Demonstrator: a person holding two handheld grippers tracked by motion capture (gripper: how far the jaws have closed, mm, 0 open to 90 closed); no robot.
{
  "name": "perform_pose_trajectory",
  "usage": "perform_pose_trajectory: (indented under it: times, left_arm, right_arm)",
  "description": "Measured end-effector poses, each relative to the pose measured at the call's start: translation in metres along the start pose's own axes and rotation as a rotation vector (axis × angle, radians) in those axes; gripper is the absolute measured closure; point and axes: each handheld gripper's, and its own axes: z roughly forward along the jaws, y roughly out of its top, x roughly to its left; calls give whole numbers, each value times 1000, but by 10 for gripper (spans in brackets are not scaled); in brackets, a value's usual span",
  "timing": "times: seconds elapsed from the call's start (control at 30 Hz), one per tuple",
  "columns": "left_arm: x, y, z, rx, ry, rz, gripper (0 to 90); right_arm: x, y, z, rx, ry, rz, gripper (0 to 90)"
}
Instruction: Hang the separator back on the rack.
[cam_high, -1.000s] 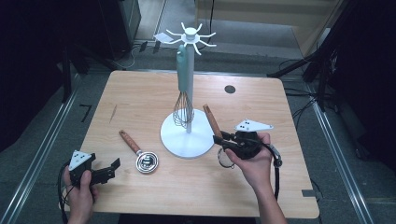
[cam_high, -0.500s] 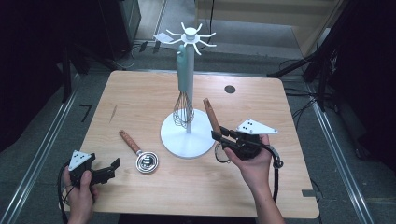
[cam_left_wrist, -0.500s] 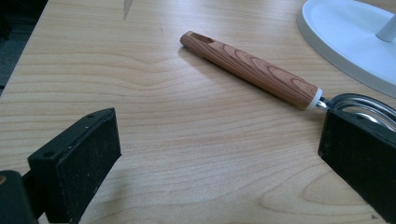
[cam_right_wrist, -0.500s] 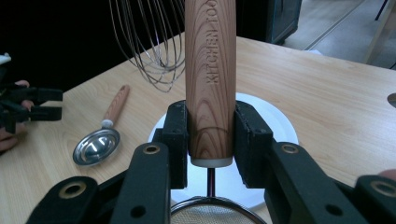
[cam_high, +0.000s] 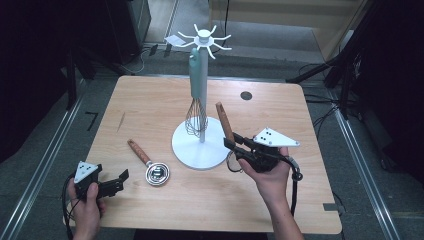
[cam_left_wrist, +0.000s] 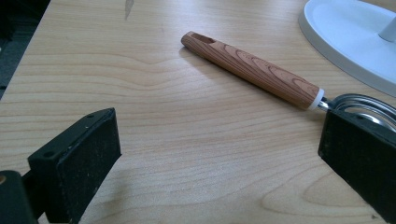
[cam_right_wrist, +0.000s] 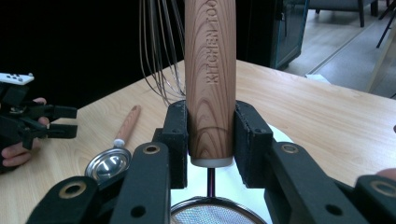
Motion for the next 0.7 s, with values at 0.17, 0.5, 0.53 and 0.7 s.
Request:
perform_pose_trajectory:
  times: [0.17,0.5,0.53,0.7]
  left_arm:
    - [1,0,0,-4,0,-4,0]
    - [-1,0,1,-1,11,4,0]
    - [-1,0,1,-1,11,4,0]
    - [-1,-1,1,-3,16,-1,0]
  right_arm:
    - [4,3,-1,-28,0,-9,705]
    - [9,3,2,-69,-13,-9,704]
    - [9,3,2,-69,-13,-9,704]
    - [12,5,4,-83,2,-7,704]
